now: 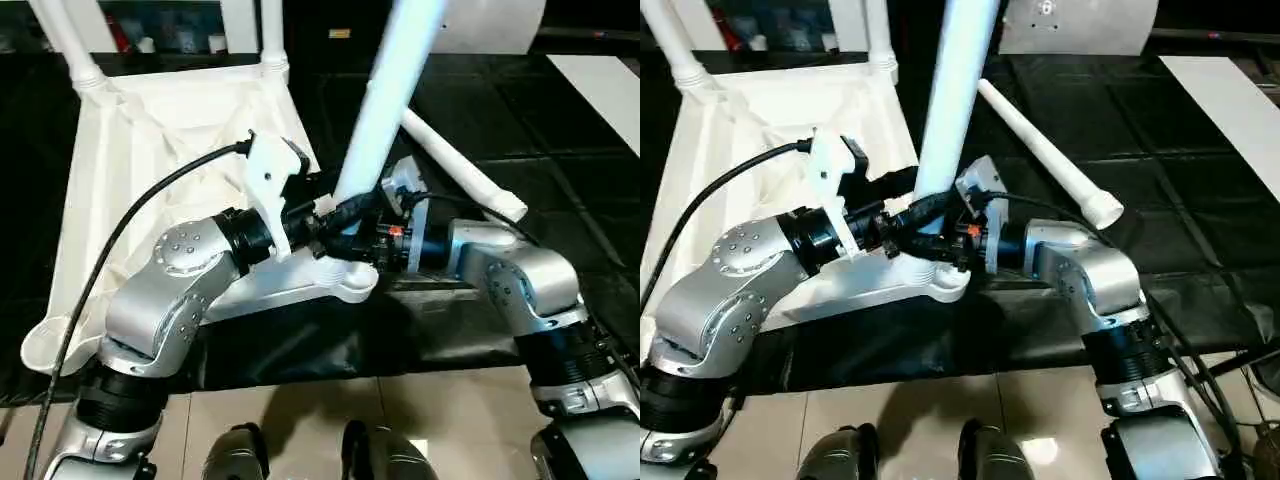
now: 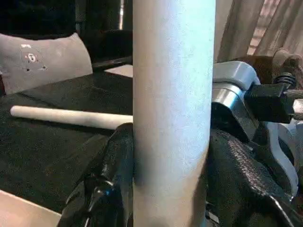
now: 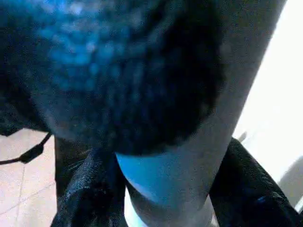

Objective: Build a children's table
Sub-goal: Insert table leg to table base

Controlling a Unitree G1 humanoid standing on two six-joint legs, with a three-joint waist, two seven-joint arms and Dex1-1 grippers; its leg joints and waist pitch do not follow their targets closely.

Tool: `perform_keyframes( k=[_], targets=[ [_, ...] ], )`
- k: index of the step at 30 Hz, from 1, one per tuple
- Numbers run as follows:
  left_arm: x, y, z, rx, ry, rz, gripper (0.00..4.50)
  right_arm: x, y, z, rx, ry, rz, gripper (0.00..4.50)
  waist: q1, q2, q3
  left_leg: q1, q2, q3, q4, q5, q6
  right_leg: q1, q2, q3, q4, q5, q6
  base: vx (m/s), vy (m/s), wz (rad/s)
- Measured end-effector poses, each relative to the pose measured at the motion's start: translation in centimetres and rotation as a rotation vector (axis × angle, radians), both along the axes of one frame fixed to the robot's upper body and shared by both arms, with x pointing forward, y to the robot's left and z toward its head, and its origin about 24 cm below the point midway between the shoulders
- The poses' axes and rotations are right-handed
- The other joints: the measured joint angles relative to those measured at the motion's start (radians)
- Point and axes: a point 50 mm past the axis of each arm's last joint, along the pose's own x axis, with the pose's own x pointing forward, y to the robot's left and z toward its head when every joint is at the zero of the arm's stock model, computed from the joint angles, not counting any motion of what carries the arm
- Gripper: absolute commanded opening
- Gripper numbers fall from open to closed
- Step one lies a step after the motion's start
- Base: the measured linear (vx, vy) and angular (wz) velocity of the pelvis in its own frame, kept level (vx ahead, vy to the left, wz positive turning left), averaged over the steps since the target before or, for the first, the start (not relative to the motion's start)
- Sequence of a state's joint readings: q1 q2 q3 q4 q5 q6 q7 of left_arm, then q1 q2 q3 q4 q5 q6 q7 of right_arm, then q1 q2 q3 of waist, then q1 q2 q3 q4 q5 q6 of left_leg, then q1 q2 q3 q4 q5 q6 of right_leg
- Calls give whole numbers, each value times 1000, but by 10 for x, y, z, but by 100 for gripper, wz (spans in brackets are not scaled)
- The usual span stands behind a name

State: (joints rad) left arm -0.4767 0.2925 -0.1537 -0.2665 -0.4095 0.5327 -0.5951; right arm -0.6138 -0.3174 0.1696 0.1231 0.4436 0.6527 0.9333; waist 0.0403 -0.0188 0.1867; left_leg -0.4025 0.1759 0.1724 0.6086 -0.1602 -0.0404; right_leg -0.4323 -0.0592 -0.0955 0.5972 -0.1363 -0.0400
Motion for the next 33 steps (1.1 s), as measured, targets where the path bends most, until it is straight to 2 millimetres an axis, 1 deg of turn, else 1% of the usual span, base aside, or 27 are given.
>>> perform_keyframes(
  k=[1,2,14,17,21,22,23,25,28,29,31,33],
  targets=[
    [0,0,0,-2,4,0,248,0,0,0,-2,0,0,194,0,0,0,0,0,0,0,0,0,0,0,0,0,0,0,0,0,0],
    [0,0,-1,-5,9,-2,262,0,0,0,-2,0,1,194,0,0,0,0,0,0,0,0,0,0,0,0,0,0,0,0,0,0],
    [-4,5,-4,-23,19,-1,262,-2,3,-2,-10,-4,17,194,-1,0,0,0,0,0,0,0,0,0,0,0,0,0,0,0,0,0],
    [-10,7,-9,-21,11,-31,262,-9,4,-4,-3,-15,28,194,-2,-1,-1,1,0,0,-1,0,0,0,0,0,0,0,0,0,0,0],
    [-24,9,-16,-46,41,-99,263,-25,2,-10,16,-12,49,194,-2,-2,-3,2,0,0,-1,0,0,1,0,0,-1,0,1,0,0,0],
    [-28,9,-20,-54,64,-115,269,-28,0,-11,17,-7,48,194,-2,-2,-3,2,0,0,-1,0,0,2,0,0,-1,0,1,0,0,0],
    [-31,10,-25,-56,91,-124,285,-32,-2,-13,18,-1,45,194,-1,-2,-3,2,0,0,-1,0,0,2,0,0,-1,0,1,0,0,0],
    [-34,9,-33,-47,134,-132,309,-37,-5,-20,4,33,30,193,0,-2,-3,2,0,0,0,0,0,2,0,0,-1,0,1,0,0,0],
    [-39,8,-41,-44,167,-151,318,-47,-9,-26,-13,53,7,193,-4,-2,-3,2,0,0,-1,0,0,3,0,0,-4,-1,1,0,0,0],
    [-41,8,-45,-43,183,-153,340,-50,-9,-28,-16,57,4,193,-5,-2,-3,2,0,0,0,0,0,3,0,0,-4,-1,2,0,0,0],
    [-44,8,-51,-38,208,-155,343,-54,-11,-30,-21,63,-5,193,-8,-2,-3,2,0,0,0,0,0,3,0,0,-5,-1,2,0,0,0],
    [-44,7,-52,-46,216,-158,343,-55,-12,-32,-23,68,-11,193,-9,-2,-2,2,0,0,-1,0,0,3,0,0,-6,-1,2,0,0,0]
  ],
)
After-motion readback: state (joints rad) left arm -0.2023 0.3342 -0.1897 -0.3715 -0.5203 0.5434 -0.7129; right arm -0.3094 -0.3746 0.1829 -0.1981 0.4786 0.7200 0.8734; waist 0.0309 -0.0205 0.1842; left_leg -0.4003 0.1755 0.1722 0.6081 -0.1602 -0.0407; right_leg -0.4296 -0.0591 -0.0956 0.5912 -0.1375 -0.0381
